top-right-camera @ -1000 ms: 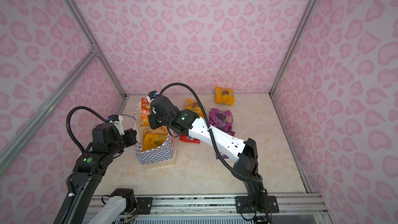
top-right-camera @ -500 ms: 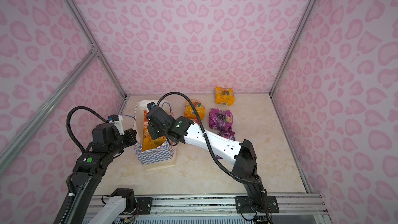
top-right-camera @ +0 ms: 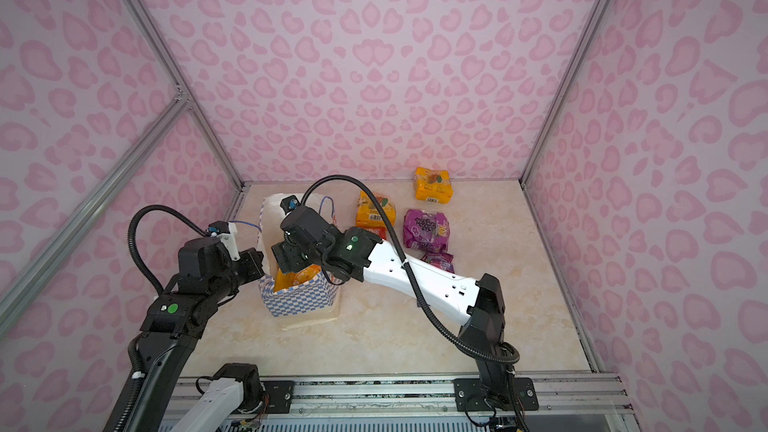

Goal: Place the snacks into the paper bag
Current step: 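Lower the orange chip bag into the bag and open the right gripper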

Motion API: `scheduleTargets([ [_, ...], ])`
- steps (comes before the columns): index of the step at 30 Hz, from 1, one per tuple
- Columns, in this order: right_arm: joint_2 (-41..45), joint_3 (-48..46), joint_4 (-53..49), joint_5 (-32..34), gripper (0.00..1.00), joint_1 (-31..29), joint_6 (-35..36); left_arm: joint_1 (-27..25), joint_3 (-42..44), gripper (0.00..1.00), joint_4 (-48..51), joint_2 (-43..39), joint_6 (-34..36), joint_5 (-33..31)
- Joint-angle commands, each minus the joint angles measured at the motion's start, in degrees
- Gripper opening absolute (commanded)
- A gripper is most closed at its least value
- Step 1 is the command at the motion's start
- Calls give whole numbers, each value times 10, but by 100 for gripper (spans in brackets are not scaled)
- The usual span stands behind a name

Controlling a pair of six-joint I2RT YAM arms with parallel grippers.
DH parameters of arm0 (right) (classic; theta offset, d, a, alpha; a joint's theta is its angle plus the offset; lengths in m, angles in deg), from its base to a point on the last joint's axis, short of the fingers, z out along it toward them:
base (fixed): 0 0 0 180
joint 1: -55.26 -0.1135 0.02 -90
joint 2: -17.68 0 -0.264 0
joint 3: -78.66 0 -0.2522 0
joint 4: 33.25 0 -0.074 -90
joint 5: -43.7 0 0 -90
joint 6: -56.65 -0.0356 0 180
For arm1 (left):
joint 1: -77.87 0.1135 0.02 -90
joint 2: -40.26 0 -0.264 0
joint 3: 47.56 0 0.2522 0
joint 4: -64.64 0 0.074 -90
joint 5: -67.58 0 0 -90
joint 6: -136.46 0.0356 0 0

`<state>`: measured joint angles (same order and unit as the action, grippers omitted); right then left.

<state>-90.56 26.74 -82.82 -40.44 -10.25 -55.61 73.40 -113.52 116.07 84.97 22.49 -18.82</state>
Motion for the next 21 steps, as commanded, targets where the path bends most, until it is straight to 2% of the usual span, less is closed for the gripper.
scheduleTargets([
  [1, 26, -13, 28, 17, 93, -3, 24, 0, 2, 4, -4, -1, 4, 1],
  [3, 47, -23, 34, 25, 97, -3, 33, 0, 2, 4, -4, -1, 5, 1],
  [21, 199, -162, 47, 133, 98, 2, 80, 0, 3, 4, -3, 4, 4, 3],
])
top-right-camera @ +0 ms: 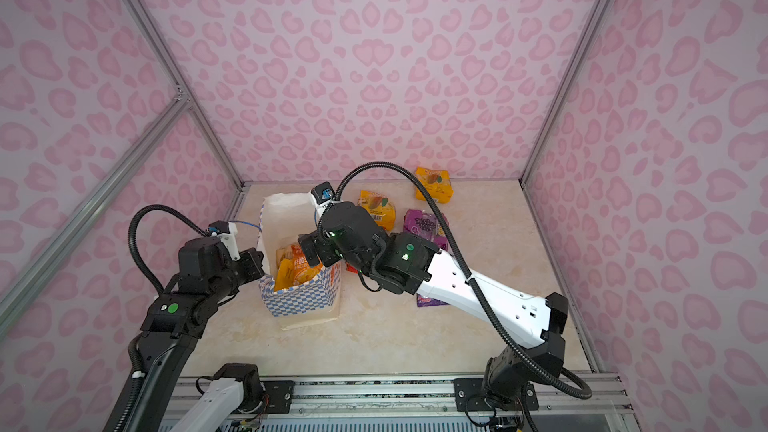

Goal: Place the snacks into the paper bag
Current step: 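Lower the orange chip bag into the bag and open the right gripper, then move the right gripper to the purple Fox's candy bag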

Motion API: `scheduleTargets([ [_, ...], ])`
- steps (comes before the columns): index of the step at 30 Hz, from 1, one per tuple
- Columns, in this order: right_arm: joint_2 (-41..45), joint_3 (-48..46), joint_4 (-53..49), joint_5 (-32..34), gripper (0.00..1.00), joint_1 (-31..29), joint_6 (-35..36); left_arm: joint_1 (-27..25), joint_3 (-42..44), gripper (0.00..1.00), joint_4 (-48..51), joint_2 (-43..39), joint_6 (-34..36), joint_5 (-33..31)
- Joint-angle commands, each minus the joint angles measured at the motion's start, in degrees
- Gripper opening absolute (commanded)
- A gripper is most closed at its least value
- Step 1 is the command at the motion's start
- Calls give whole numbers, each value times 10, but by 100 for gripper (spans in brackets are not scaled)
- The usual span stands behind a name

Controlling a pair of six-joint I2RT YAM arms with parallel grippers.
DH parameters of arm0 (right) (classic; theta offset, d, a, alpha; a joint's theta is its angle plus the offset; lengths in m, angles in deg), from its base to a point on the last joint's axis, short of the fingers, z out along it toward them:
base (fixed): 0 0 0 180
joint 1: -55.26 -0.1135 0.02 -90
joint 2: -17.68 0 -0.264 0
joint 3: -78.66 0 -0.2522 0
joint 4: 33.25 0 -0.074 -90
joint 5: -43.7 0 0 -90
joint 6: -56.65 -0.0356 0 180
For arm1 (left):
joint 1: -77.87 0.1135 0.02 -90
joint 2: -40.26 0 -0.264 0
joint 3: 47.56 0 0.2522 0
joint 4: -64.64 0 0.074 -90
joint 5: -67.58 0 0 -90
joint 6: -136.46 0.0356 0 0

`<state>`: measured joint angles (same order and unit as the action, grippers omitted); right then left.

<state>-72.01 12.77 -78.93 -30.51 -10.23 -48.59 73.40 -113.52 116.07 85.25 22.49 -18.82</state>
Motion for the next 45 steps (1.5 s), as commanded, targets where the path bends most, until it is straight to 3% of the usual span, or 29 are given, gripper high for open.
scheduleTargets([
  [1, 21, -33, 7, 39, 98, 4, 9, 1, 2, 4, -3, 2, 4, 3],
  [14, 148, -230, 3, 16, 98, 128, -64, 0, 1, 4, -3, 10, 4, 3],
  [26, 232, -513, 59, -61, 98, 373, -216, 0, 1, 4, -4, 12, 3, 6],
  [33, 175, -598, 131, -151, 98, 450, -236, 0, 2, 4, -3, 12, 3, 7],
  [39, 88, -597, 151, -196, 98, 466, -223, 0, 2, 4, -4, 10, 3, 4],
  [45, 53, -605, 177, -211, 98, 469, -227, 0, 2, 4, -4, 11, 4, 4],
])
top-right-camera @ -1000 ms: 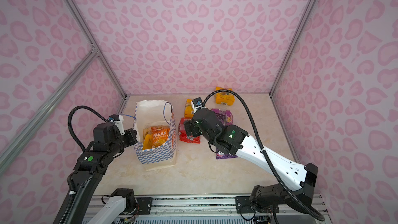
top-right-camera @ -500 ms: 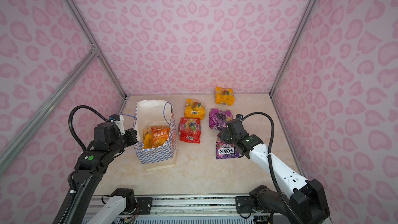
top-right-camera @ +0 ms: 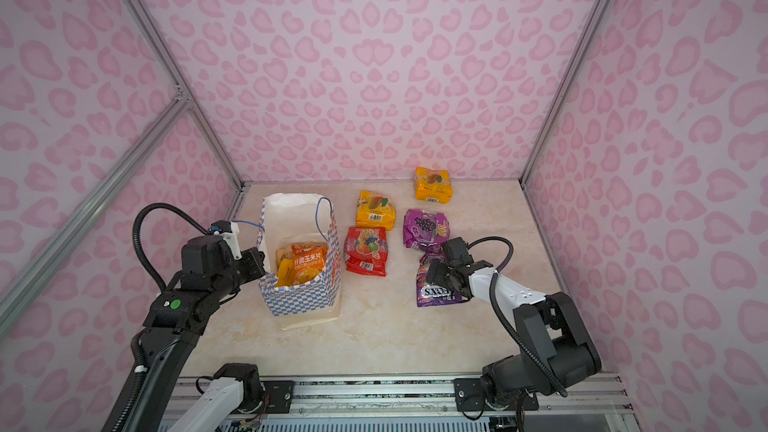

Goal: Place the snacks into the paper bag
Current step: 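Move the right gripper to the purple Fox's candy bag, then grasp the purple Fox's candy bag with the right gripper and lift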

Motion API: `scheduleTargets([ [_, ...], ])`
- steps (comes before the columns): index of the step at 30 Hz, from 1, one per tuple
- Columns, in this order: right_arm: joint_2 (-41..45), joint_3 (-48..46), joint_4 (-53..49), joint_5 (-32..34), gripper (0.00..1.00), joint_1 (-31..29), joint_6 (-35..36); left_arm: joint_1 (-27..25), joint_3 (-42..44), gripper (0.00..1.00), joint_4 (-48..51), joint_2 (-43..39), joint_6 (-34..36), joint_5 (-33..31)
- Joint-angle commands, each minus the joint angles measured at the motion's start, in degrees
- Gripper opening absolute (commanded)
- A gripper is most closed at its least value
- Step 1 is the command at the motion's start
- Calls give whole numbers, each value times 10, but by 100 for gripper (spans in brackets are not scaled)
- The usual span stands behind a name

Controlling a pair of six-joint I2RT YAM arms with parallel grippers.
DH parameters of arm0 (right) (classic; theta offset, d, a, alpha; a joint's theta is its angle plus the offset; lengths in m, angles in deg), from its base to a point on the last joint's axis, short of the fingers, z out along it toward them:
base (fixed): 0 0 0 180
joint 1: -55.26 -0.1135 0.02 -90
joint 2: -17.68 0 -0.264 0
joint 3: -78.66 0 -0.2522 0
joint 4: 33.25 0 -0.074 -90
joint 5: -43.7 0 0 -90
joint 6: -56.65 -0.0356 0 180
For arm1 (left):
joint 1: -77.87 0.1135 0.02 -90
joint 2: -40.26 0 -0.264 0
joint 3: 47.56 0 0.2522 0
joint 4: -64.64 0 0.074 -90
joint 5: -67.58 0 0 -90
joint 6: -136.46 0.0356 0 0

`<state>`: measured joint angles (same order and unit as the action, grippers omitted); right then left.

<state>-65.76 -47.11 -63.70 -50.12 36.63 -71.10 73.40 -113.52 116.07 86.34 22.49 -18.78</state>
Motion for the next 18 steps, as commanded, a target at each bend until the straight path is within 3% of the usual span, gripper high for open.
scheduleTargets([
  [1, -13, -6, 24, -12, 98, 0, -3, 0, 2, 4, -4, 0, 4, 2],
  [5, -22, -12, 25, -9, 96, 0, -3, 1, 1, 4, -3, 0, 4, 3],
  [9, -21, -20, 28, -3, 87, -1, -6, 0, 1, 4, -3, 1, 4, 4],
  [18, 10, -31, 38, -25, 51, -10, -2, 0, 1, 4, -4, 0, 4, 4],
])
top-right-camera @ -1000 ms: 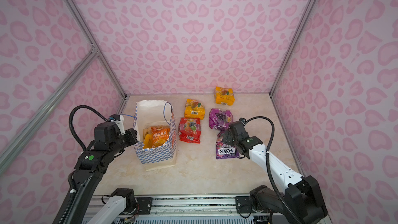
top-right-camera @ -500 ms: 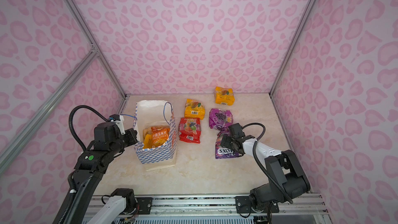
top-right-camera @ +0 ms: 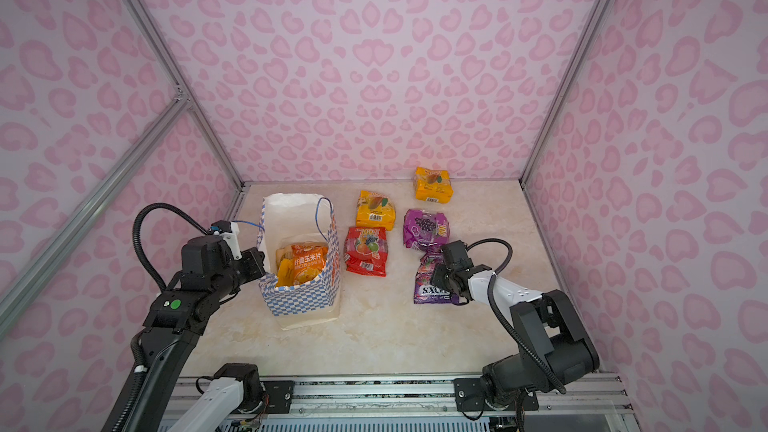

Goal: Place the snacks into the paper bag
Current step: 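Grasp the purple Fox's candy bag with the right gripper and lift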

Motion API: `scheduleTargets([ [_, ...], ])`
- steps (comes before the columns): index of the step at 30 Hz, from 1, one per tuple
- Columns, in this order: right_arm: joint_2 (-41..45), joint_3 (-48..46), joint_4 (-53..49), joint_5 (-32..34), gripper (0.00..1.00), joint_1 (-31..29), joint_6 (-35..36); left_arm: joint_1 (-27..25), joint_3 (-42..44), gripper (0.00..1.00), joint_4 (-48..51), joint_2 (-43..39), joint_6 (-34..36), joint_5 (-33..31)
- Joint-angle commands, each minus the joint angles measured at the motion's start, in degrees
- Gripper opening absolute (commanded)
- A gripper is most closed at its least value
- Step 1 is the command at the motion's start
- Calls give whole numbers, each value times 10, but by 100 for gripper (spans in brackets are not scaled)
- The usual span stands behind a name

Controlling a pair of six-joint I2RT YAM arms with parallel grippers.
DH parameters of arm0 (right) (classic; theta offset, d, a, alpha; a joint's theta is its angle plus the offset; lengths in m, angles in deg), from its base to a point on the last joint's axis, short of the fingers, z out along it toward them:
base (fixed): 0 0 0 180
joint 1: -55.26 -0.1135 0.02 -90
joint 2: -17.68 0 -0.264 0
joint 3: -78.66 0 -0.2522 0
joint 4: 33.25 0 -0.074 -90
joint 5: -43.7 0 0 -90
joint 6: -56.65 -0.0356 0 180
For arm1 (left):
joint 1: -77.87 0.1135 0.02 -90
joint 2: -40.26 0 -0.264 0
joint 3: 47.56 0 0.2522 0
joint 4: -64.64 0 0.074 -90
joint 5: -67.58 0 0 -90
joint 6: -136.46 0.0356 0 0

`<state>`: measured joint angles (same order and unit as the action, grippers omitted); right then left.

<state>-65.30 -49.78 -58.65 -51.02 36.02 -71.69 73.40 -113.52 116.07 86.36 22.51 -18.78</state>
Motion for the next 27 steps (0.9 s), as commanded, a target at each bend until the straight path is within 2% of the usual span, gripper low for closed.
scheduleTargets([
  [1, 8, -2, -14, -18, 46, -7, 5, 1, 2, 4, -4, -1, 4, 4],
  [6, 33, 1, -18, -39, 23, -9, 4, 0, 2, 4, -3, -1, 3, 4],
  [9, 50, 4, -25, -48, 15, -9, 3, 1, 2, 4, -4, -1, 3, 5],
  [12, 71, 9, -35, -54, 11, -10, 2, 1, 2, 4, -4, -1, 3, 5],
  [27, 175, 56, -97, -57, 8, -19, 14, 0, 1, 4, -4, -1, 1, 7],
])
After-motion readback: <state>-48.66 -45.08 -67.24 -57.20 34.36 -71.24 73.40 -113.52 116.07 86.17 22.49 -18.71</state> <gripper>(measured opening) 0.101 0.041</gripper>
